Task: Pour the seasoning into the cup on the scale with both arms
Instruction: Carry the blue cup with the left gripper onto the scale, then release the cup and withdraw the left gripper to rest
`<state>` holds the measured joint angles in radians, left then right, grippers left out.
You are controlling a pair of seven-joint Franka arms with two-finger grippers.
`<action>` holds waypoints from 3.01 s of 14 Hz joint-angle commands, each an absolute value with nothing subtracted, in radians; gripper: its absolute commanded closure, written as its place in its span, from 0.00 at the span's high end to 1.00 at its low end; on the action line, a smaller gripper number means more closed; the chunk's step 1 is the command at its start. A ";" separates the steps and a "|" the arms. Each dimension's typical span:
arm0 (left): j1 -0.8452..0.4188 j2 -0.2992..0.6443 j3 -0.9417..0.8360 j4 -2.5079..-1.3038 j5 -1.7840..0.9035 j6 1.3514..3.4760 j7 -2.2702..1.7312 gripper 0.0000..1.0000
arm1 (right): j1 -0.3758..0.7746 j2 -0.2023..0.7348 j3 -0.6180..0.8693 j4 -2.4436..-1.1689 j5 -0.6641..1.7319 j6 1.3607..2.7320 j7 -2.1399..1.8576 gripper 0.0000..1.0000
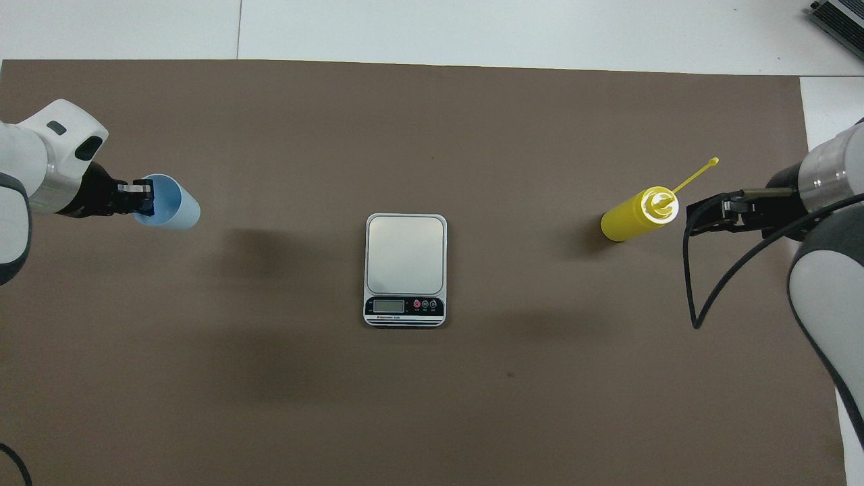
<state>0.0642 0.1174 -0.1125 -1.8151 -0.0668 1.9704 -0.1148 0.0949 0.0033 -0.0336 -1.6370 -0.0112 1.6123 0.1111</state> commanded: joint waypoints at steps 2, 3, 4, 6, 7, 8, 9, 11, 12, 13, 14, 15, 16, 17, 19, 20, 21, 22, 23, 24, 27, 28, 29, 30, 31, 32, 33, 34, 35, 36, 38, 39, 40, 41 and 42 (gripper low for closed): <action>-0.024 0.109 -0.173 -1.773 -0.054 1.930 -0.273 0.00 | 0.083 -0.023 -0.028 -1.658 -0.021 1.541 0.092 1.00; -0.078 0.109 -0.173 -1.775 -0.034 1.943 -0.329 0.00 | 0.083 -0.025 -0.029 -1.660 -0.021 1.516 0.092 1.00; -0.118 0.110 -0.175 -1.781 -0.031 1.972 -0.394 0.00 | 0.081 -0.026 -0.029 -1.658 -0.021 1.519 0.091 1.00; -0.214 0.123 -0.175 -1.789 -0.029 2.025 -0.480 0.00 | 0.083 -0.026 -0.029 -1.658 -0.021 1.522 0.092 1.00; -0.247 0.127 -0.175 -1.790 -0.023 2.039 -0.511 0.00 | 0.083 -0.026 -0.029 -1.658 -0.021 1.522 0.092 1.00; -0.279 0.129 -0.175 -1.793 -0.014 2.049 -0.535 0.00 | 0.083 -0.026 -0.029 -1.658 -0.021 1.514 0.091 1.00; -0.310 0.138 -0.175 -1.799 -0.002 2.077 -0.570 0.00 | 0.086 -0.028 -0.028 -1.661 -0.021 1.513 0.086 1.00; -0.360 0.153 -0.175 -1.813 0.031 2.094 -0.607 0.00 | 0.090 -0.028 -0.028 -1.658 -0.021 1.520 0.086 1.00; -0.377 0.158 -0.175 -1.815 0.034 2.095 -0.612 0.00 | 0.097 -0.028 -0.026 -1.660 -0.023 1.538 0.086 1.00; -0.397 0.179 -0.173 -1.810 0.040 2.100 -0.633 0.00 | 0.097 -0.028 -0.023 -1.664 -0.023 1.561 0.087 1.00; -0.422 0.210 -0.175 -1.812 0.082 2.129 -0.676 0.00 | 0.097 -0.028 -0.023 -1.666 -0.023 1.569 0.084 1.00; -0.436 0.237 -0.175 -1.816 0.113 2.156 -0.716 0.00 | 0.097 -0.028 -0.023 -1.667 -0.023 1.572 0.084 1.00; -0.448 0.256 -0.175 -1.816 0.117 2.166 -0.722 0.00 | 0.097 -0.028 -0.023 -1.670 -0.023 1.574 0.084 1.00; -0.451 0.259 -0.175 -1.818 0.117 2.166 -0.726 0.00 | 0.097 -0.028 -0.023 -1.671 -0.023 1.575 0.086 1.00; -0.451 0.268 -0.175 -1.819 0.117 2.177 -0.729 0.00 | 0.097 -0.028 -0.023 -1.671 -0.021 1.575 0.087 1.00; -0.453 0.271 -0.175 -1.825 0.117 2.196 -0.735 0.00 | 0.097 -0.028 -0.023 -1.671 -0.021 1.575 0.087 1.00; -0.453 0.273 -0.175 -1.836 0.117 2.216 -0.741 0.00 | 0.097 -0.028 -0.023 -1.671 -0.023 1.575 0.089 1.00; -0.453 0.273 -0.176 -1.847 0.117 2.235 -0.745 0.00 | 0.097 -0.028 -0.023 -1.671 -0.023 1.575 0.090 1.00; -0.463 0.272 -0.176 -1.855 0.117 2.244 -0.749 0.00 | 0.097 -0.028 -0.023 -1.671 -0.023 1.575 0.092 1.00; -0.466 0.273 -0.175 -1.856 0.117 2.246 -0.749 0.00 | 0.097 -0.028 -0.023 -1.671 -0.021 1.575 0.092 1.00; -0.466 0.276 -0.175 -1.865 0.117 2.263 -0.749 0.00 | 0.095 -0.028 -0.023 -1.671 -0.023 1.575 0.089 1.00; -0.466 0.276 -0.175 -1.870 0.117 2.266 -0.749 0.00 | 0.095 -0.028 -0.023 -1.671 -0.021 1.575 0.089 1.00; -0.466 0.276 -0.175 -1.874 0.117 2.279 -0.750 0.00 | 0.095 -0.028 -0.023 -1.671 -0.021 1.575 0.089 1.00; -0.468 0.276 -0.175 -1.875 0.117 2.284 -0.749 0.00 | 0.095 -0.028 -0.023 -1.671 -0.021 1.575 0.089 1.00; -0.468 0.276 -0.175 -1.879 0.117 2.286 -0.749 0.05 | 0.095 -0.028 -0.023 -1.671 -0.021 1.575 0.087 1.00; -0.468 0.275 -0.175 -1.882 0.117 2.286 -0.749 0.34 | 0.095 -0.028 -0.023 -1.671 -0.021 1.575 0.087 1.00; -0.466 0.275 -0.175 -1.882 0.117 2.284 -0.747 0.74 | 0.095 -0.028 -0.023 -1.669 -0.021 1.575 0.089 1.00; -0.466 0.275 -0.175 -1.878 0.118 2.275 -0.747 1.00 | 0.095 -0.028 -0.023 -1.669 -0.023 1.575 0.092 1.00; -0.466 0.270 -0.172 -1.872 0.118 2.267 -0.747 1.00 | 0.095 -0.028 -0.023 -1.669 -0.023 1.575 0.092 1.00; -0.454 0.256 -0.169 -1.867 0.118 2.252 -0.744 1.00 | 0.095 -0.028 -0.023 -1.669 -0.021 1.575 0.092 1.00; -0.436 0.218 -0.144 -1.827 0.133 2.168 -0.724 1.00 | 0.095 -0.028 -0.023 -1.669 -0.021 1.575 0.092 1.00; -0.410 0.189 -0.141 -1.821 0.136 2.139 -0.697 1.00 | 0.095 -0.028 -0.023 -1.669 -0.021 1.575 0.092 1.00; -0.382 0.164 -0.140 -1.821 0.137 2.120 -0.655 1.00 | 0.095 -0.028 -0.023 -1.669 -0.021 1.575 0.091 1.00; -0.352 0.141 -0.140 -1.815 0.137 2.087 -0.614 1.00 | 0.084 -0.028 -0.023 -1.669 -0.021 1.575 0.091 1.00; -0.324 0.126 -0.140 -1.806 0.137 2.050 -0.563 1.00 | 0.077 -0.028 -0.025 -1.669 -0.021 1.574 0.100 1.00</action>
<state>-0.3734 0.1781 -0.1356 -1.8032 0.1200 2.1190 -0.6370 0.0968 -0.0056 -0.0272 -1.6404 -0.0112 1.5509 0.1107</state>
